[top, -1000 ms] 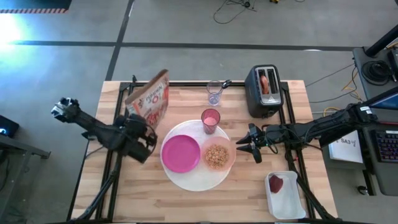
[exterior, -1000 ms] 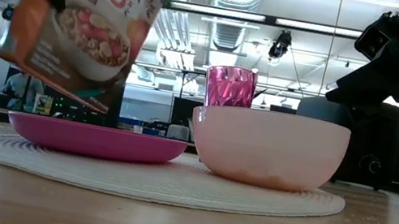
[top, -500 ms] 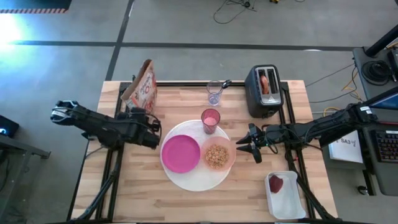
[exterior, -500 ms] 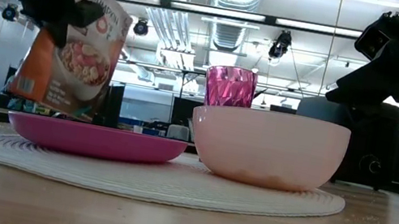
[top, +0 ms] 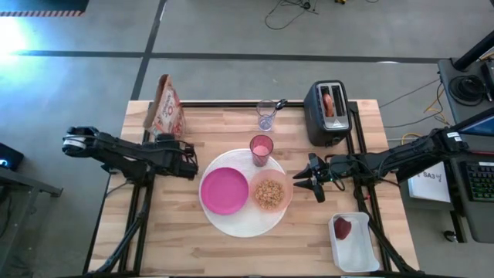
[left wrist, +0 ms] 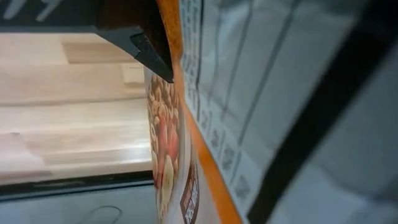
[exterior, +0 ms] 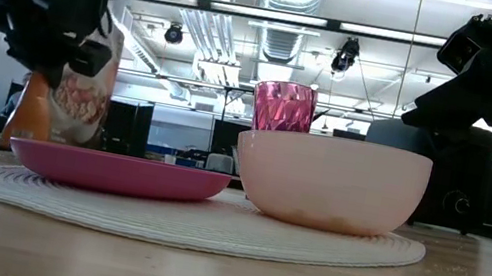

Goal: Arrange a breakfast setting
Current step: Pour the cereal from the orange cereal box into the orange bowl on the white mat, then put the bagel from the black toaster on the pink plate on the white mat

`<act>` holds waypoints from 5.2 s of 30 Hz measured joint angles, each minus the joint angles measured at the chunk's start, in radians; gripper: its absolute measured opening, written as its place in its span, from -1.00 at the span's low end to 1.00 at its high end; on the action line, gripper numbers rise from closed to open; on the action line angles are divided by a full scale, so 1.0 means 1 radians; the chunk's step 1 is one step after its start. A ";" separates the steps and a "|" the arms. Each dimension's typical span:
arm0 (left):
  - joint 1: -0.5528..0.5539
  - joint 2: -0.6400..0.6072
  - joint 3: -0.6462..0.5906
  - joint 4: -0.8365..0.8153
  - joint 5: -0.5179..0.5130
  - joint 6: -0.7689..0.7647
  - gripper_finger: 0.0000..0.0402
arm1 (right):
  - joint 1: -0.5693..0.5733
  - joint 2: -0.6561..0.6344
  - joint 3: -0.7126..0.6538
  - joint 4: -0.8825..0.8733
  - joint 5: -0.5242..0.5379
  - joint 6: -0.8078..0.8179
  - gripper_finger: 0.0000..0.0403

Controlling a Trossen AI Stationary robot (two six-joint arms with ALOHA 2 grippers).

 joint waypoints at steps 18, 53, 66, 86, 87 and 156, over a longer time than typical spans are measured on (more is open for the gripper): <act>0.044 0.000 -0.056 0.002 -0.030 -0.030 -1.00 | 0.000 0.000 0.000 0.000 0.000 0.000 -0.37; 0.187 0.001 -0.057 -0.056 -0.130 0.039 -0.68 | 0.000 0.000 0.000 0.000 0.000 0.000 -0.37; 0.270 0.001 -0.063 0.045 -0.138 0.178 -0.64 | 0.000 0.000 0.000 0.000 0.000 0.000 -0.37; 0.267 -0.001 -0.059 0.058 -0.003 0.313 -0.54 | 0.000 0.000 0.000 0.000 0.000 0.000 -0.37; 0.267 -0.001 -0.059 0.056 0.005 0.312 -0.52 | 0.000 0.000 0.000 0.000 0.000 0.000 -0.37; -0.034 -0.023 0.103 0.737 0.156 1.043 -0.05 | 0.000 0.000 0.000 0.000 0.000 0.000 -0.37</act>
